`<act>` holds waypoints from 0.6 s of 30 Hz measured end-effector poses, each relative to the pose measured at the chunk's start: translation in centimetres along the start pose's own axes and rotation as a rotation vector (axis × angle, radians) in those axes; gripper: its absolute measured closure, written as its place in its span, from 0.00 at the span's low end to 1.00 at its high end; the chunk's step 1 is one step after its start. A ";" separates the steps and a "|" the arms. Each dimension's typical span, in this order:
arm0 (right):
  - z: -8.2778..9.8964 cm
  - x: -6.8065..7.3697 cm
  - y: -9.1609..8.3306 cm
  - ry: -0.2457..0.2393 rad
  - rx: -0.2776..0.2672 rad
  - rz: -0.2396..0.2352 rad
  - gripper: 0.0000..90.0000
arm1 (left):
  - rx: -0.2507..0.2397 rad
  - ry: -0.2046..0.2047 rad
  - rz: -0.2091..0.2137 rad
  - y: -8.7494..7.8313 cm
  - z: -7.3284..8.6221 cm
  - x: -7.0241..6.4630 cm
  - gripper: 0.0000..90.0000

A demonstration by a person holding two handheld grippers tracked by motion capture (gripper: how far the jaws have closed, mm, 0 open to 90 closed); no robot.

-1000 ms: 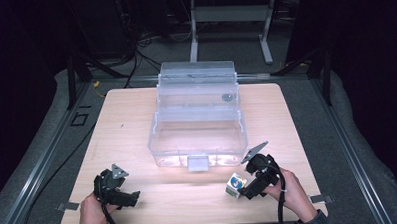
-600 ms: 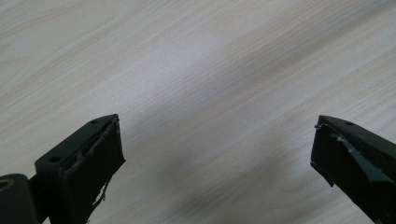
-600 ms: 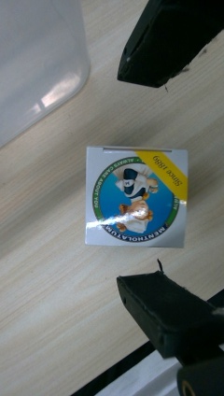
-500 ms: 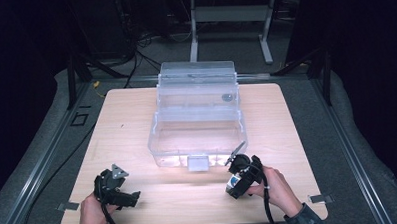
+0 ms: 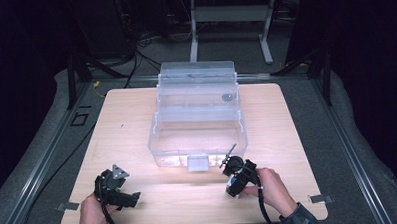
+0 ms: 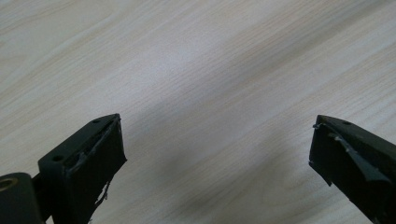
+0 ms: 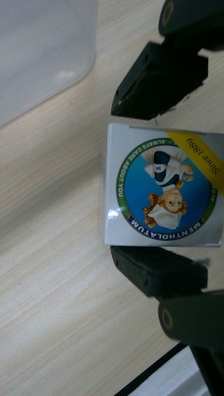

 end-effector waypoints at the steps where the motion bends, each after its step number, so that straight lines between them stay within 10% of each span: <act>1: 0.0 0.0 0.0 -0.010 0.015 -0.002 0.35 | -0.001 0.000 -0.002 0.0 0.0 0.0 0.04; 18: 0.1 0.2 -0.4 -0.045 0.007 0.003 0.51 | 0.001 0.004 -0.006 0.0 0.0 0.1 0.05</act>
Point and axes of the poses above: each handheld gripper's, and its own axes: y roughly forward along the jaws, z roughly out of its underside, x roughly to its left, the point moved 5 cm from there along y, roughly forward along the jaws, and after that the axes turned 8 degrees about y, right-handed, at the moved point
